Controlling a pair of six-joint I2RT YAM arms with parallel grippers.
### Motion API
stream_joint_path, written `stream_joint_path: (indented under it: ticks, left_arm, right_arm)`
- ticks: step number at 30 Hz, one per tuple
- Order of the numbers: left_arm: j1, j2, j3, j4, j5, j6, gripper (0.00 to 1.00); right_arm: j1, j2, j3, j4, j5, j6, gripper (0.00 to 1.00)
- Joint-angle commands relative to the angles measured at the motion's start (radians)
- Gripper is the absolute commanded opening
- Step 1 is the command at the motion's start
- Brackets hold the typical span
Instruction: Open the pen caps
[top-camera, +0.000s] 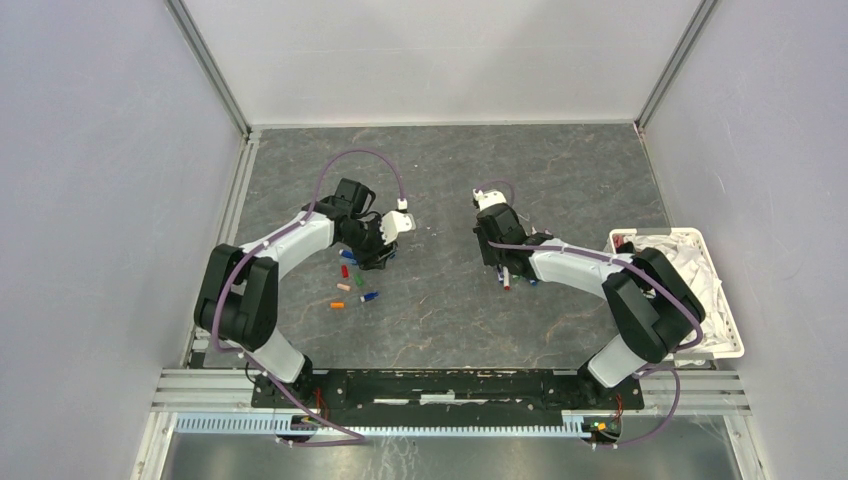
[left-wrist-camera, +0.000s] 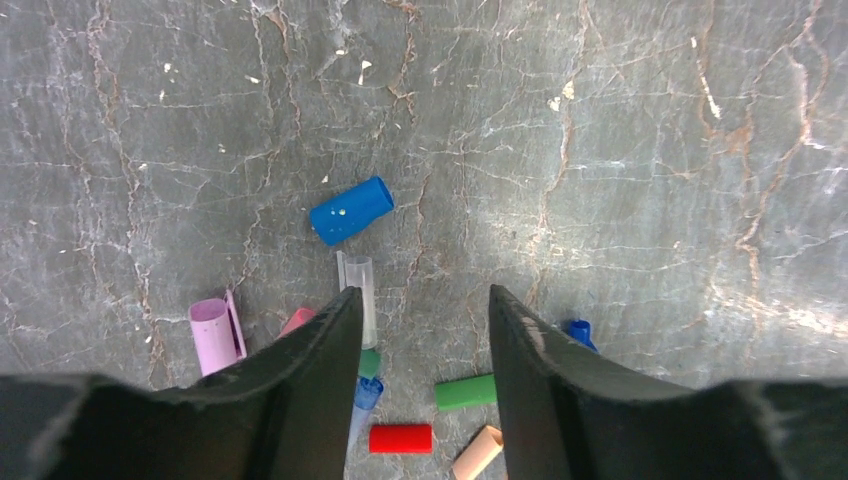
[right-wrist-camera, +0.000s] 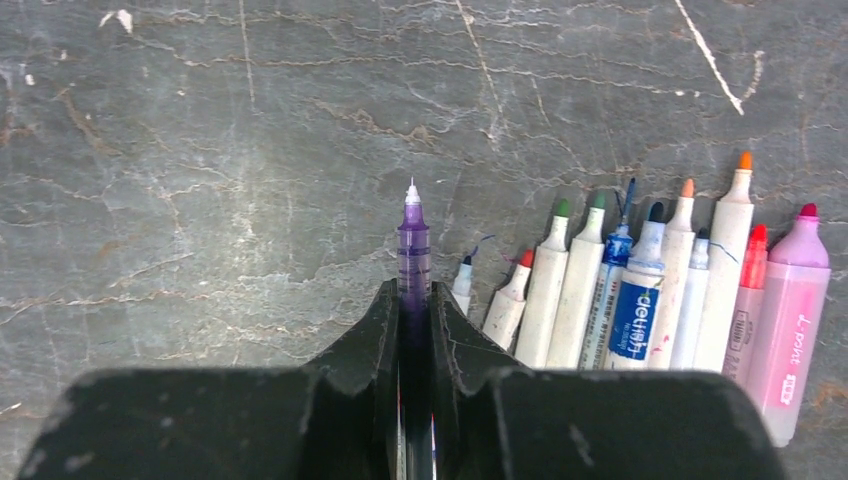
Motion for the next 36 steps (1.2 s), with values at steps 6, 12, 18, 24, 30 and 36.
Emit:
stream_joint_path:
  ticks: [6,12,18,24,30,36]
  left_arm:
    - [0.008,-0.092,0.193,-0.166,0.095,-0.094,1.0]
    - [0.033,-0.14,0.287,-0.208,0.096,-0.183,1.0]
    - [0.089,-0.182,0.359,-0.223,0.043,-0.251,1.0]
    - [0.212,-0.197,0.377,-0.182,-0.025,-0.341,1.0]
    - [0.316,-0.234,0.256,-0.006,-0.056,-0.472,1.0]
    - [0.329,-0.251,0.019,0.31,-0.227,-0.651,1.0]
  right_arm:
    - [-0.006,0.003,-0.03,0.037,0.11,0.012,0.27]
    - [-0.008,-0.03,-0.031,0.026,0.107,0.01,0.48]
    - [-0.007,-0.13,-0.034,-0.006,0.126,0.008,0.65]
    - [-0.011,-0.314,-0.064,-0.066,0.223,-0.007,0.81]
    - [-0.031,-0.523,-0.216,0.025,0.627,-0.055,0.87]
    - [-0.065,-0.607,-0.522,0.643,0.905,-0.431,0.98]
